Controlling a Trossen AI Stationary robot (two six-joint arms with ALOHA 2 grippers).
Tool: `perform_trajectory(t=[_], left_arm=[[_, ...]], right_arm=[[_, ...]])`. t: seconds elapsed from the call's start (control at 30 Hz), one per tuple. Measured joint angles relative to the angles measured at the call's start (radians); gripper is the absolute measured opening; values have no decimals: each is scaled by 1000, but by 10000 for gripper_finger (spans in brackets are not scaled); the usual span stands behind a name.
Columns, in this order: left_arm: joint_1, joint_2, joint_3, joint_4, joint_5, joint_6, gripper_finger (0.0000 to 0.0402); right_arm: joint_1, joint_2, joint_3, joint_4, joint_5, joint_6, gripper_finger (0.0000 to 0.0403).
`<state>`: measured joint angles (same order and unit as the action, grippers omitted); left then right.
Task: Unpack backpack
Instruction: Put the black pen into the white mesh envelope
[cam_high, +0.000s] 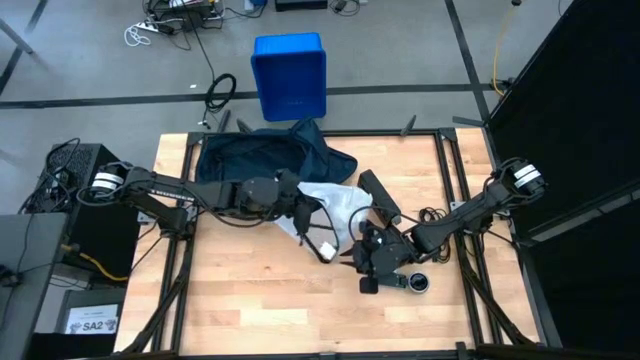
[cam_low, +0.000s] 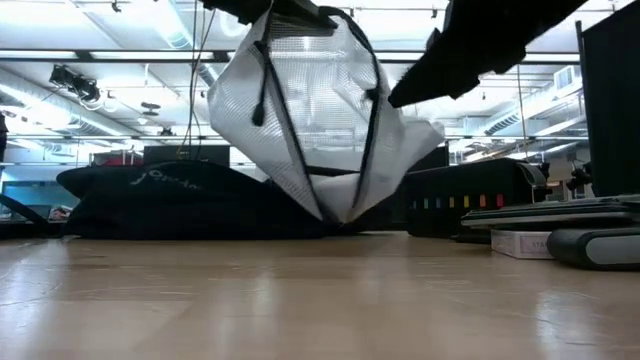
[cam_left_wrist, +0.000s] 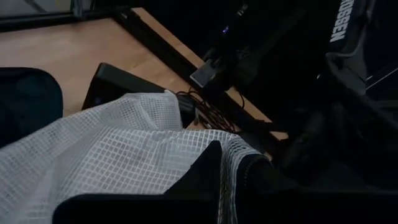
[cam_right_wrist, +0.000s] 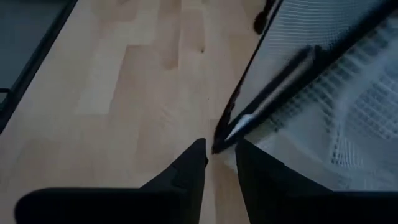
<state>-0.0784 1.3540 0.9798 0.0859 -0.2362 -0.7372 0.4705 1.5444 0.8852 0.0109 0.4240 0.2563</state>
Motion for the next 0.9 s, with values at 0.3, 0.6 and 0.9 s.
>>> perform_trajectory(t=[0.3,0.6,0.9], left_arm=[[0,0,0,0,0,0,0],[0,0,0,-1,0,0,0],[0,0,0,7,0,0,0]], right_arm=[[41,0,84,-13,0,-85,63],[81,1,137,-10,0,-125,63],[99,53,138,11,1,-223,73]])
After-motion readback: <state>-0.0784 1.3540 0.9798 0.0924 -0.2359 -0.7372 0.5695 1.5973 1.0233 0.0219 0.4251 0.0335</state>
